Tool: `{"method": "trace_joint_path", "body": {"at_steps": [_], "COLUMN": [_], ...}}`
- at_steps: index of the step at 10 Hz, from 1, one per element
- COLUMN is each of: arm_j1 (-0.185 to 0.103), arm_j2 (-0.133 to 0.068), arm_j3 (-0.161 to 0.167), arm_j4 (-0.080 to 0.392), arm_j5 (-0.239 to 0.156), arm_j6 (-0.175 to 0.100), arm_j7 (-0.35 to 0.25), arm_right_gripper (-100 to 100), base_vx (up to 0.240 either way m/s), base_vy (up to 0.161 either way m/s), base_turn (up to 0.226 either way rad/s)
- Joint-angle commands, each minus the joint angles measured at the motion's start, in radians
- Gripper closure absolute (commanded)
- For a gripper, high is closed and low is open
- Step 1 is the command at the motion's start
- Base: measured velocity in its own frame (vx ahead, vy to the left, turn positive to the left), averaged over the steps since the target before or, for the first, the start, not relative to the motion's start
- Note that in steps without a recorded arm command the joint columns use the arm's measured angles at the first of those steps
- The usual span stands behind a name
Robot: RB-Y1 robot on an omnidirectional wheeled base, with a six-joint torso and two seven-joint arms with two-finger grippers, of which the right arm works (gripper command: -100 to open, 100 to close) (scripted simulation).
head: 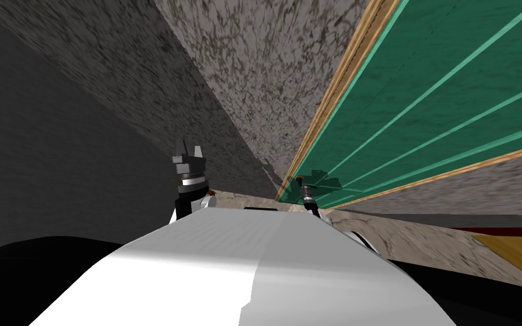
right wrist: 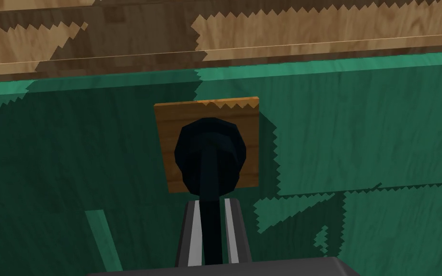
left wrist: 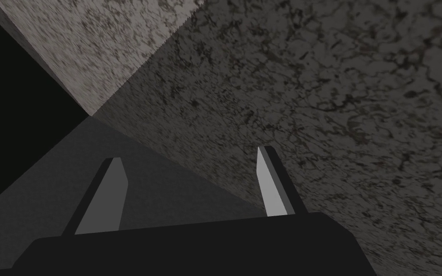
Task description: Pull the door open
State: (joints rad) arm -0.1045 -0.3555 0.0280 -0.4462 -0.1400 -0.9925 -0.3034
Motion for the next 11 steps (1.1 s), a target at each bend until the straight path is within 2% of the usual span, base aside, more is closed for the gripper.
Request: {"method": "trace_joint_path", "body": {"at_steps": [1, 5, 7, 11], "arm_j1": [0.0, 0.031, 0.031, 0.064], "arm_j2": [0.0, -0.036, -0.036, -0.073], "arm_j3": [0.0, 0.037, 0.037, 0.077], "arm_j4": [-0.001, 0.002, 0.002, 0.003], "arm_j5": [0.0, 0.023, 0.023, 0.047], "arm_j6": [-0.002, -0.052, -0.052, -0.107], "arm_j7": [0.0, -0.051, -0.051, -0.104], "arm_right_gripper": [100, 100, 100, 100], "base_vx": [0.0, -0.161, -0.1, -0.144], "base_vy": [0.0, -0.051, -0.016, -0.059], "base_turn": [0.0, 0.109, 0.0, 0.106]}}
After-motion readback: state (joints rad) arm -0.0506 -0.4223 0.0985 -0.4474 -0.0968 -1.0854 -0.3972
